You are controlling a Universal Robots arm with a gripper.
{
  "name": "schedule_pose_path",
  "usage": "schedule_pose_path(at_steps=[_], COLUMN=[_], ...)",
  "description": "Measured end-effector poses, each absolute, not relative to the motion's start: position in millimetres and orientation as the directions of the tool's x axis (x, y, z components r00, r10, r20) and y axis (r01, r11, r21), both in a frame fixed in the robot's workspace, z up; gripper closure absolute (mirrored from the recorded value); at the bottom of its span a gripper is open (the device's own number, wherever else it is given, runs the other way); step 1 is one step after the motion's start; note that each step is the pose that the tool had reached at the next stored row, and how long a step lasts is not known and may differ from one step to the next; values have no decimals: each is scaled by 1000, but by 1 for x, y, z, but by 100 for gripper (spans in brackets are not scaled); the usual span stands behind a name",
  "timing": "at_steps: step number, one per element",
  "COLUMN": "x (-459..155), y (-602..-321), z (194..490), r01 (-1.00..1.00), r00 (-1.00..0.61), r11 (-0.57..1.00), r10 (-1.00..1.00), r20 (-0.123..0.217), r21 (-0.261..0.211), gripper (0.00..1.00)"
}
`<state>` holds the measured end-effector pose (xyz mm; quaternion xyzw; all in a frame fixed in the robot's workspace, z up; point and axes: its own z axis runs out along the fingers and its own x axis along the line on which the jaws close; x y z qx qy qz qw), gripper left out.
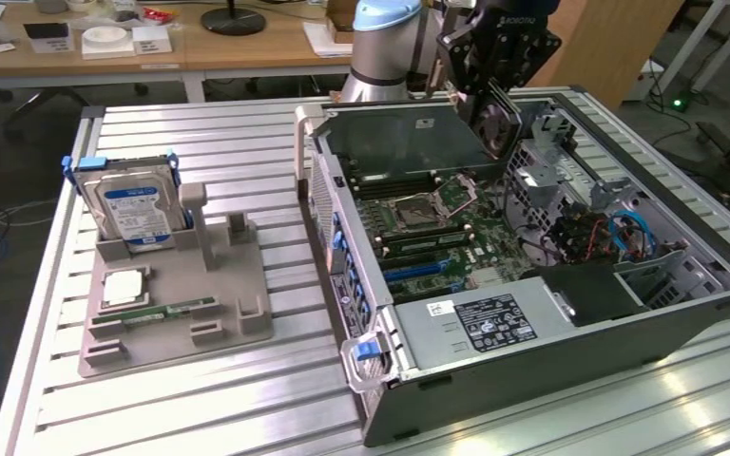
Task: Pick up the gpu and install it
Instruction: 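Insert the gpu into the slot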
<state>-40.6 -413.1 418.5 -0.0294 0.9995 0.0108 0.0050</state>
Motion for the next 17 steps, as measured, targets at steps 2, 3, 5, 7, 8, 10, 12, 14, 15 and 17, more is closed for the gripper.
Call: schedule_pose_path(at_steps=[2,3,5,7,8,10,12,14,15,17], x=[-41,-41,-41,-41,-41,-41,-41,-41,-41,-41], y=[-413,-413,-413,-413,-413,-413,-413,-413,-413,-413], z=[418,418,418,418,418,418,418,418,418,418], r01=[-64,-66,-71,-77,-80,-86,-92,-98,-101,-107], r00=[-998,-998,-997,-997,-997,-996,-996,-995,-995,-994], r11=[998,998,997,997,997,996,996,995,995,994], r10=[-64,-66,-71,-77,-79,-86,-92,-98,-101,-106], r20=[-11,-11,-11,-11,-11,-11,-11,-11,-11,-11], r21=[21,21,21,21,21,21,21,21,21,21], gripper=[72,72,72,72,72,72,72,72,72,72])
